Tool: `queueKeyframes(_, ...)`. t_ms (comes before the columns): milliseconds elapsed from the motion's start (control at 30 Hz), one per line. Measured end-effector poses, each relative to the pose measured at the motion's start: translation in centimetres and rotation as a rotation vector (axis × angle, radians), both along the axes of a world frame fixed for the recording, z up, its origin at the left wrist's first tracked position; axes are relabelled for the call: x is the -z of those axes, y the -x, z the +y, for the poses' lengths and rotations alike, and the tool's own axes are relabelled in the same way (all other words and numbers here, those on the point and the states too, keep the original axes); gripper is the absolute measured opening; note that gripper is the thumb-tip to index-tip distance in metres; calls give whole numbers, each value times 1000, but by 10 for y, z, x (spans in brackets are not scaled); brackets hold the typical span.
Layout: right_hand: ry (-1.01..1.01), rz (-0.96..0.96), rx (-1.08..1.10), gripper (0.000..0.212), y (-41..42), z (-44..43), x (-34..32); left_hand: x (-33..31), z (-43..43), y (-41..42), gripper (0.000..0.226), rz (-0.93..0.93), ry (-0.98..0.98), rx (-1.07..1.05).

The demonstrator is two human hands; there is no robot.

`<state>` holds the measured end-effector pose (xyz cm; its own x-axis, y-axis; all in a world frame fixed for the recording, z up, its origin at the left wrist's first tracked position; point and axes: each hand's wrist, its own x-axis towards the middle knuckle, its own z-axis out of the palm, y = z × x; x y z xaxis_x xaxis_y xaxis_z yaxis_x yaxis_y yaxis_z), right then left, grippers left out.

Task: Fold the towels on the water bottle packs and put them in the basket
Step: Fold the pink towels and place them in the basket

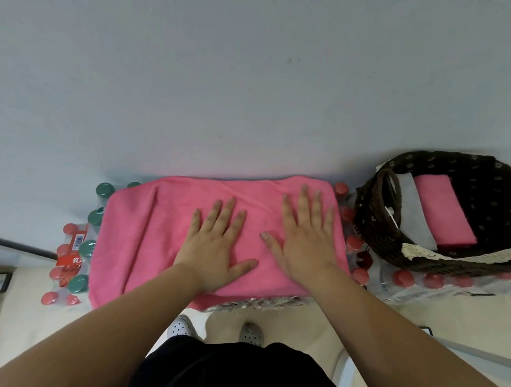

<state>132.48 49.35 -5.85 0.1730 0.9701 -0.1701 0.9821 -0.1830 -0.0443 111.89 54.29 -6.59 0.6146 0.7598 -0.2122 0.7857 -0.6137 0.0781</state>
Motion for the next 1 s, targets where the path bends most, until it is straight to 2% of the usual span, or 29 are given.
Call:
queueKeyframes(133, 75, 52, -24, 90, -4, 13, 8, -3, -5, 7, 93, -26, -55, -70)
queueKeyframes(367, 123, -107, -45, 97, 2, 17, 0, -18, 1, 94, 69, -167, -178, -539)
queueKeyframes(433, 103, -83, -76, 97, 21, 21, -9, -23, 4, 128, 66, -198, -236, -676)
queueKeyframes(533, 34, 25, -224, 93, 72, 27, -19, -23, 7, 167, 64, -147, -171, -829)
queueKeyframes(600, 12, 83, -318, 91, 112, 31, -22, -20, 7, 182, 64, -35, -83, -832)
queueKeyframes(667, 15, 107, -371, 89, 150, 35, -19, -16, 7, 193, 56, -22, -56, -800)
queueKeyframes(800, 57, 103, -268, 89, 190, 41, -7, -18, 19, 203, 33, -168, -136, -631)
queueKeyframes(900, 98, 54, -95, 87, 195, 40, 1, -27, 36, 202, 16, -330, 37, -639)
queueKeyframes(1000, 74, 81, 19, 86, 197, 39, 3, -39, 54, 202, 9, -541, 166, -699)
